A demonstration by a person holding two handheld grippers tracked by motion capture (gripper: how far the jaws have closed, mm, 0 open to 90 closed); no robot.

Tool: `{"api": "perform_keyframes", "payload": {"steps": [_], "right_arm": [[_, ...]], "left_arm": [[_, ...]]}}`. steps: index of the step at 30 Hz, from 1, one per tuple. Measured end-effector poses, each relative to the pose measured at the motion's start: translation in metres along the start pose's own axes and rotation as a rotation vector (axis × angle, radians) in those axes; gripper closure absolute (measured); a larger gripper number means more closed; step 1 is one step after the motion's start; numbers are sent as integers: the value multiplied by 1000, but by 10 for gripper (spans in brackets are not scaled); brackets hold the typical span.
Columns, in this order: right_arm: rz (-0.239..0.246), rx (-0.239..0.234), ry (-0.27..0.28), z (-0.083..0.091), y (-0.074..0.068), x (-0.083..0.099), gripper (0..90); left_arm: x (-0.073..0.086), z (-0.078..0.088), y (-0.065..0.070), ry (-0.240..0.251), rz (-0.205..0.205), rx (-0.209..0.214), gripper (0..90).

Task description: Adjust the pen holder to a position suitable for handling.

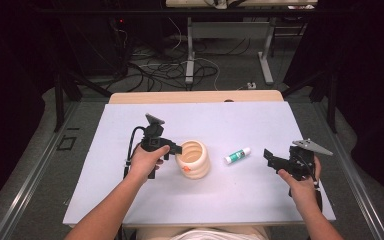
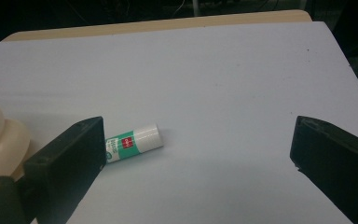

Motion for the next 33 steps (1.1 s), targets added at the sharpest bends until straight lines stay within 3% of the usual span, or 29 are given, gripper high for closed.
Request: {"api": "perform_keyframes", "payload": {"steps": [2,3,7,10,13,29,30,31,33], "right_arm": [[-4,3,22,-2,0,-1,31],[0,2,-5,0,0,0,31],[3,4,-1,0,1,0,31],[-2,3,-6,0,0,1,31],[-2,3,-6,0,0,0,31],[6,2,-2,-1,1,1,31],[0,2,-4,-1,0,1,31],[4,1,-2,-1,0,1,31],[4,-3,0,-1,0,0,31]], "left_arm": [[1,-2,2,-3,-6,6,679],[1,-2,3,-4,-5,6,674],[0,-5,6,8,2,8,670],[0,-6,6,3,-16,7,666],[-1,-7,9,11,-1,8,662],[-3,-9,10,25,-13,11,636],[-4,-8,8,19,-39,15,630],[-4,-8,10,27,-22,16,624],[-5,-7,10,33,-30,17,606]]}}
Point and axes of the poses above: each handheld gripper's, and its own axes: z roughly backward along the jaws, x roughly out of its underside, y roughly to its right, the point moved 10 cm from there along -z, roughly forward along the jaws, and after that the axes turned 12 degrees about y, right-handed, at the moved point
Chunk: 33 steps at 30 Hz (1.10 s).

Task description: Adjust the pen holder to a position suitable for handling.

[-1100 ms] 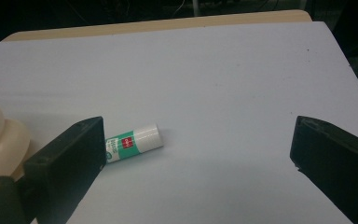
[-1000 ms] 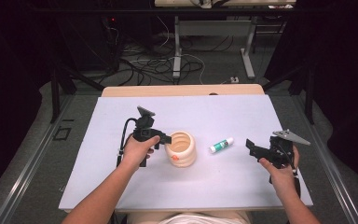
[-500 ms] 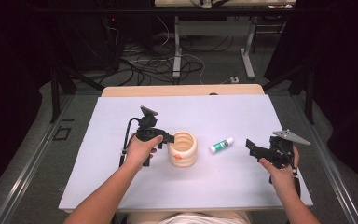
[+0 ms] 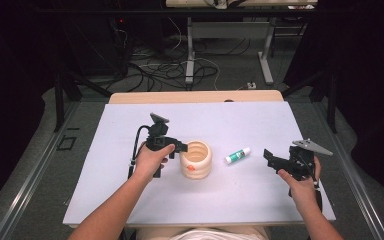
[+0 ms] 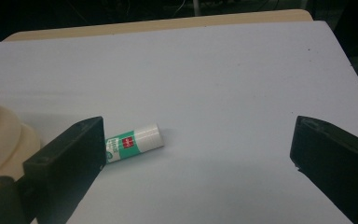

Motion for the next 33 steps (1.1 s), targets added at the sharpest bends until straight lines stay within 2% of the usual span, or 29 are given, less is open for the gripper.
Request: {"api": "perform_keyframes", "payload": {"steps": [5,10,11,12,16,17,19,21,22,24,26,28,29,31,33], "right_arm": [[1,3,-2,0,0,0,31],[-6,-1,-4,-1,-1,0,31],[-2,-1,11,-2,-2,0,31],[9,-5,-5,-1,-1,0,31],[42,-18,7,-2,-3,-2,32],[57,-22,-5,-2,-3,-1,36],[87,-34,-12,-3,-5,0,86],[99,-36,-6,-4,-6,-1,95],[107,-44,-10,-4,-8,-1,108],[126,-56,-20,-4,-11,-1,149],[159,-79,-31,-4,-15,0,151],[177,-101,-39,-4,-19,0,152],[194,-105,-39,-5,-21,0,153],[217,-129,-44,-7,-24,0,155],[229,-162,-46,-9,-30,0,182]], "left_arm": [[-2,2,1,24,-23,5,570],[-8,7,3,89,-62,11,502],[-10,9,4,101,-73,14,485],[-12,10,5,126,-74,16,467],[-14,17,7,175,-109,27,400],[-15,19,8,190,-118,29,386],[-17,23,8,223,-123,29,349],[-19,27,7,248,-146,31,333],[-20,29,7,264,-142,29,316],[-21,33,5,284,-163,25,306],[-22,37,5,316,-190,29,284],[-23,40,5,335,-197,32,252],[-22,43,4,328,-205,33,252],[-22,48,0,346,-230,-9,251],[-21,53,-2,343,-255,-26,251]]}}
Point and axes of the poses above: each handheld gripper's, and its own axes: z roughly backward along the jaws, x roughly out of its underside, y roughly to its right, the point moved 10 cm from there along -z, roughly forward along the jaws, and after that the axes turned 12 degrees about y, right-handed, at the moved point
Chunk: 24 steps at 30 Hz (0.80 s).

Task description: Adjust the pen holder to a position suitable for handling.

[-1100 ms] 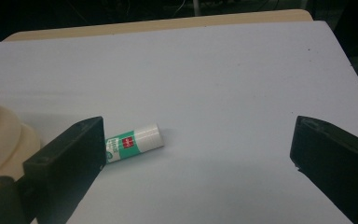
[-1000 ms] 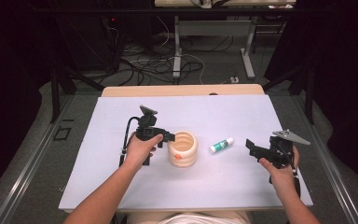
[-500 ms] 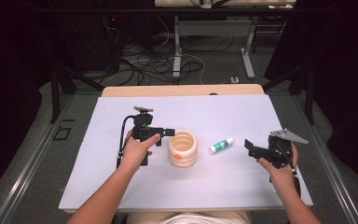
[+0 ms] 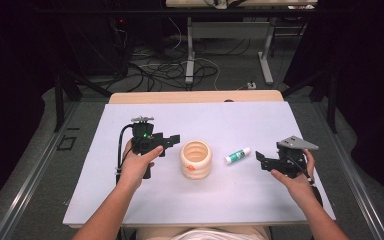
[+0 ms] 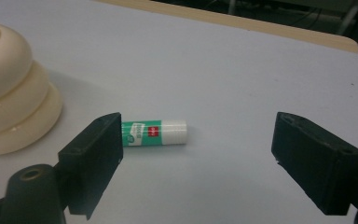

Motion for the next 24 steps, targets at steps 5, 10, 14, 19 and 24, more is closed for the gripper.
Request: {"api": "perform_keyframes", "payload": {"steps": [5,10,14,19,24], "right_arm": [[13,-94,-48,-6,-17,1,298],[137,-137,-109,-15,-28,0,282],[215,-142,-158,-22,-32,-4,264],[306,-170,-182,-30,-34,-12,261],[422,-200,-207,-38,-35,-24,261]], "left_arm": [[0,9,-10,29,-62,-60,233],[3,10,-18,34,-109,-68,170],[6,10,-23,43,-129,-88,153],[8,13,-29,60,-157,-83,57],[7,15,-37,84,-163,-92,6]]}}
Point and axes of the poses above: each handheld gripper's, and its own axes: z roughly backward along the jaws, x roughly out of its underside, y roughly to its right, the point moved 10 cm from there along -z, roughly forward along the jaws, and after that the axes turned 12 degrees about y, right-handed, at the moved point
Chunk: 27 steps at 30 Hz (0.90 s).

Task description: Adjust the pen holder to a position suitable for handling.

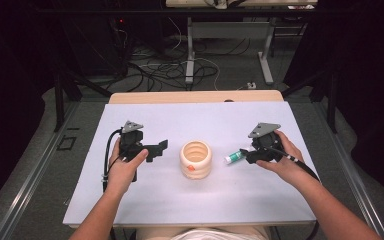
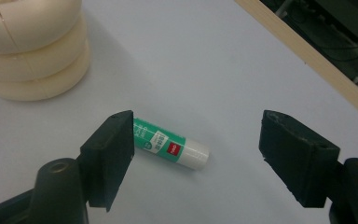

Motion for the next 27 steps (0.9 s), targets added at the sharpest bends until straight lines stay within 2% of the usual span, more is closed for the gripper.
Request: {"api": "perform_keyframes", "payload": {"steps": [1,2,4,8,10,12,14,17,19,20,22,27], "right_arm": [[0,0,0,0,0,0,261],[14,-17,-5,-1,0,-2,261],[36,-39,-19,-2,0,-5,262],[105,-83,-42,-7,-3,-9,265],[164,-113,-72,-10,-6,-8,296],[203,-134,-88,-12,-10,-8,299],[264,-149,-102,-14,-11,-10,298],[328,-165,-113,-18,-12,-11,282],[389,-184,-135,-21,-11,-12,257],[389,-184,-135,-21,-11,-12,257],[420,-203,-135,-23,-12,-14,250],[540,-244,-151,-27,-11,-16,242]], "left_arm": [[0,1,-1,-5,-5,6,5],[0,1,-2,13,1,1,5],[0,2,-6,13,-3,-7,4],[-1,3,-11,35,1,-22,4],[-1,3,-13,46,-4,-28,4],[-3,5,-14,58,-2,-36,4],[-5,6,-15,72,-2,-32,4],[-6,7,-17,77,-7,-33,4],[-6,8,-18,78,-8,-35,4],[-6,8,-18,78,-6,-34,4],[-6,8,-19,79,-5,-32,4],[-7,8,-19,80,0,-26,4]]}}
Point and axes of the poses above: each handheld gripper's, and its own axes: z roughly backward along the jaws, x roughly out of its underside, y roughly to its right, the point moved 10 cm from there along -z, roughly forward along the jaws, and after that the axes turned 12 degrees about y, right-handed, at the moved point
